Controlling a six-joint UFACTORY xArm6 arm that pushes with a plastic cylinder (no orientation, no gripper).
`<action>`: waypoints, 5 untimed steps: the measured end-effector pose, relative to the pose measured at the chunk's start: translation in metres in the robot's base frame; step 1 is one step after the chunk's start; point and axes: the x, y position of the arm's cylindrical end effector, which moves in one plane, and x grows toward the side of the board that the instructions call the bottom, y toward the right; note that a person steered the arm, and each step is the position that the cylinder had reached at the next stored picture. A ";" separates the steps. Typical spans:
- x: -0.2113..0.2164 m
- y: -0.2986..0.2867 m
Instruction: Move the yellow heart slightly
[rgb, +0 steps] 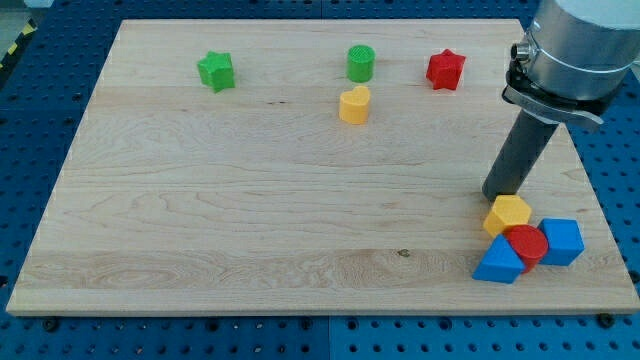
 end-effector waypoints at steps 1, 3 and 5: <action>-0.015 -0.046; -0.065 -0.211; -0.168 -0.207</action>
